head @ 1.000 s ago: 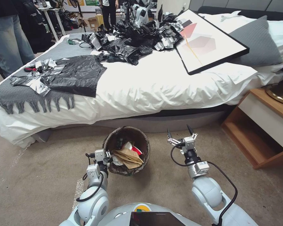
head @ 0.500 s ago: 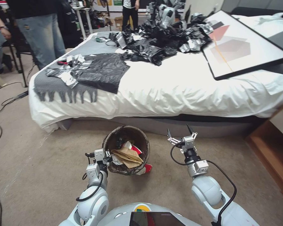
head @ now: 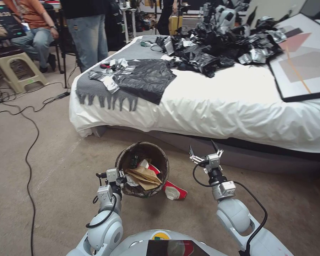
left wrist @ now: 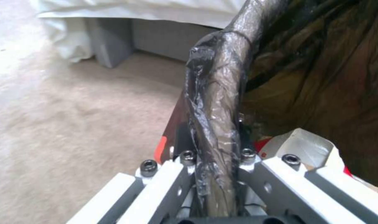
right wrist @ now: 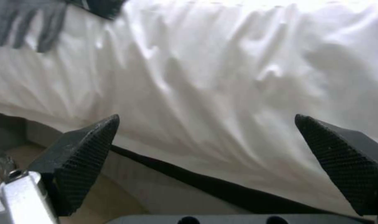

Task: Pick up the trash bin, then pick up the garbage from the floor and place it into the trash bin.

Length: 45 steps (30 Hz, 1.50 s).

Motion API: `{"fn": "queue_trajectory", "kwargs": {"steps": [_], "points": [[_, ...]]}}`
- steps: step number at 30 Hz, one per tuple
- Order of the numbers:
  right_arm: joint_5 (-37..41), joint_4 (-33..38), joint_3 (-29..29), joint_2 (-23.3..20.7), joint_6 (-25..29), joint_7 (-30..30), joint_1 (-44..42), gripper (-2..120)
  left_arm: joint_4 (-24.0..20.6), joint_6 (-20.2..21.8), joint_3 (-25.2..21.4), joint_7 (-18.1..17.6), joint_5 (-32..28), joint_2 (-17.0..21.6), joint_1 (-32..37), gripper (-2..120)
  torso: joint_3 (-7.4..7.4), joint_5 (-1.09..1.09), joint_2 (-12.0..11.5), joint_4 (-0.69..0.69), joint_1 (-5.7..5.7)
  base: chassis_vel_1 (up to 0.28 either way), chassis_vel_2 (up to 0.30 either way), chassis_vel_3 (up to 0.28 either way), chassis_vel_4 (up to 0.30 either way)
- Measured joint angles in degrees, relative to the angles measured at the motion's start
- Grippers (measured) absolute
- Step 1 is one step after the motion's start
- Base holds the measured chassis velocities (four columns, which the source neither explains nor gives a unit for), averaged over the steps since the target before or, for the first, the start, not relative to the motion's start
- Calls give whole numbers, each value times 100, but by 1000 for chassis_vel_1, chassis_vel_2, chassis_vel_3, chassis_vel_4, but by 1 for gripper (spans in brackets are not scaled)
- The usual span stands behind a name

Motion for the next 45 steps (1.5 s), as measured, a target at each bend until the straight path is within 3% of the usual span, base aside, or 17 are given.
{"fn": "queue_trajectory", "kwargs": {"steps": [32,45], "points": [[51,-109,-27,-75,-7,112,123,100,52,6,-6,-24,66,-32,-34,2,0,0,0,-1,0,24,28,27,24],[1042,-700,-586,-1069,32,-501,534,100,18,3,-18,-26,45,58,1,2,0,0,0,0,0,0,0,0,0]]}}
